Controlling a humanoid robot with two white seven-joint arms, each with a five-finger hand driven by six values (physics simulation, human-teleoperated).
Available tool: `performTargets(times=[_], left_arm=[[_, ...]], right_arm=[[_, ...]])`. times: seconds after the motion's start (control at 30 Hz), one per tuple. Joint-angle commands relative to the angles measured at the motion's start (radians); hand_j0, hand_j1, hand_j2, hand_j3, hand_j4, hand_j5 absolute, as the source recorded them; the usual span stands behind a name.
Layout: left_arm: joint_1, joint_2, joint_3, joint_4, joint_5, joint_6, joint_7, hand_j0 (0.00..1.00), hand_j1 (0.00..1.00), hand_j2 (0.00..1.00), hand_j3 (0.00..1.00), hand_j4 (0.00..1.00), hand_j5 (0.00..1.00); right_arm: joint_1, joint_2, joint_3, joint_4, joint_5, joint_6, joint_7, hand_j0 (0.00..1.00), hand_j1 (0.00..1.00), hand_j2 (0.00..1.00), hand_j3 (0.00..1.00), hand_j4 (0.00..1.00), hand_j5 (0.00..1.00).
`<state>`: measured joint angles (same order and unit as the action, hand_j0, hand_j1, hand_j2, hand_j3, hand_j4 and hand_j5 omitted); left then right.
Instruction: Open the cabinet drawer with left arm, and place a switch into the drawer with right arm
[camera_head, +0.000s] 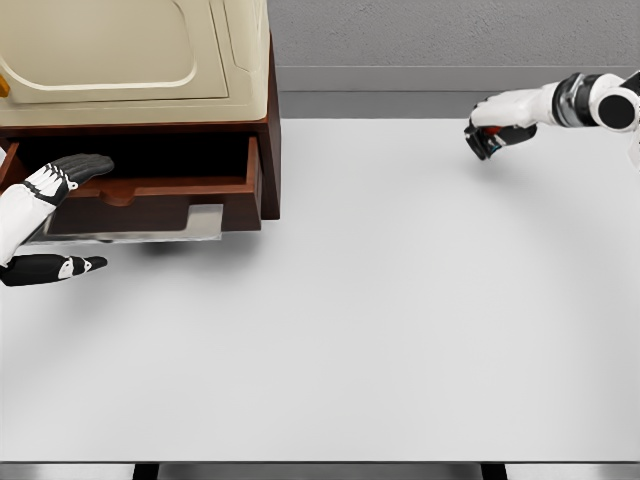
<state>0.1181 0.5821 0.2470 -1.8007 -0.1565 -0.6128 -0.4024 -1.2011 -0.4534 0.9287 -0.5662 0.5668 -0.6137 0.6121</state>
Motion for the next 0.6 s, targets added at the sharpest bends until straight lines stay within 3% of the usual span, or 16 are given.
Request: performTargets(times=[0.0,0.07,0.4,0.57], left_arm=[[0.0,0.001,0.0,0.0,0.008,0.002,0.0,1.0,1.0,1.0,1.0,1.0,1.0],[0.0,0.001,0.002,0.0,0.008,0.002,0.0,1.0,1.0,1.0,1.0,1.0,1.0],[0.0,0.001,0.0,0.0,0.008,0.002,0.0,1.0,1.0,1.0,1.0,1.0,1.0],[0.0,0.001,0.0,0.0,0.008,0.002,0.0,1.0,1.0,1.0,1.0,1.0,1.0]], right_arm=[[-0.002,0.004,-0.005,-0.038,-0.005,0.003,-0.001,0.26,0.26,0.26,0.26,0.26,0.26],[-0.003,0.025,-0.005,-0.038,-0.007,0.003,-0.001,0.29,0.29,0.29,0.29,0.29,0.29],[-0.023,0.061,-0.005,-0.069,-0.01,0.003,-0.001,0.29,0.29,0.29,0.29,0.29,0.29],[-0.023,0.061,-0.007,-0.141,-0.01,0.003,-0.001,0.28,0.28,0.28,0.28,0.28,0.28]])
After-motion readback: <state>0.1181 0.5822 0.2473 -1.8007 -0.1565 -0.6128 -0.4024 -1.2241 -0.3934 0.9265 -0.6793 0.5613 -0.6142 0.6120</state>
